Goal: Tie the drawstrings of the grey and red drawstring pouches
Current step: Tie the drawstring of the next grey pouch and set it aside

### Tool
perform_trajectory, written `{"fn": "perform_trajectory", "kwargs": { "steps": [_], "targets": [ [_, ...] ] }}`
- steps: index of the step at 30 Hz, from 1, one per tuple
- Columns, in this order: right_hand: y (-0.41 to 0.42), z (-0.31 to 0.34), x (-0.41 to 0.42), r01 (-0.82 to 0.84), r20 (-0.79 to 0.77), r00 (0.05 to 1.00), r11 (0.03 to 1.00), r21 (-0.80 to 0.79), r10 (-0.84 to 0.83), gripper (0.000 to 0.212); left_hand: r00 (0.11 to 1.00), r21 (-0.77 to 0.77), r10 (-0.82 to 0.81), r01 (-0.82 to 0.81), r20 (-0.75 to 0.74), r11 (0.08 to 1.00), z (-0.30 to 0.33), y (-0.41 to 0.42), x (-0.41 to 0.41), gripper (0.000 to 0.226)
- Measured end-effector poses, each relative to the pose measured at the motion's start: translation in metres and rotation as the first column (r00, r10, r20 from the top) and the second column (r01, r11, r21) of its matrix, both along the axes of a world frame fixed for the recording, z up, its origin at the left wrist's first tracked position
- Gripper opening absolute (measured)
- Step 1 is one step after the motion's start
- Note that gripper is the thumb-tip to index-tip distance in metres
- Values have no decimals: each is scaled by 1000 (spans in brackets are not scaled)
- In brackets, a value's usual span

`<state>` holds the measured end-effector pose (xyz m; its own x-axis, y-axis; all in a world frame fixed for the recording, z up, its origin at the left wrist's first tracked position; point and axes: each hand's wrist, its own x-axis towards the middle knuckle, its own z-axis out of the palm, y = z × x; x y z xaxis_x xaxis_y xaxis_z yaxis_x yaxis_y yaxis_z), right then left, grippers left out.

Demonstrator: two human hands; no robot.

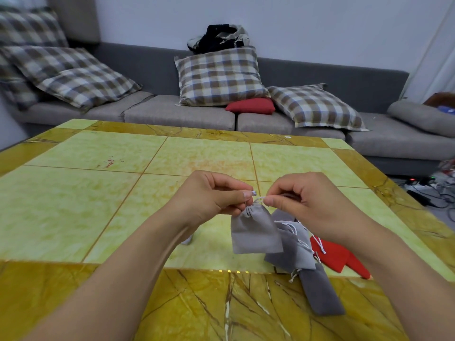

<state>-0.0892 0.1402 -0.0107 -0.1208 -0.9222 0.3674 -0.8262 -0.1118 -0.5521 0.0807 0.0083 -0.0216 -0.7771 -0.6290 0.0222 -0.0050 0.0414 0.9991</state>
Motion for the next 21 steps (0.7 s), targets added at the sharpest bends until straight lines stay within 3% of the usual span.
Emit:
{"fn": "perform_trajectory", "kwargs": {
  "steps": [3,8,13,21],
  "targets": [
    [-2,-1,6,-34,-163,986,997,-69,23,8,1000,-54,9,-8,13,998,-4,3,-2,11],
    [-3,-4,15,-102,-240,969,982,-157,62,6,997,-145,-40,50,70,988,-6,9,-3,8],
    [-2,-3,15,-7,-73,997,974,-225,-9,9,985,-29,-159,161,73,986,-1,8,1,13],
    [-4,-5,11,11,164,987,998,-62,-1,5,979,-116,-159,173,124,978,-1,11,3,15]
  ]
}}
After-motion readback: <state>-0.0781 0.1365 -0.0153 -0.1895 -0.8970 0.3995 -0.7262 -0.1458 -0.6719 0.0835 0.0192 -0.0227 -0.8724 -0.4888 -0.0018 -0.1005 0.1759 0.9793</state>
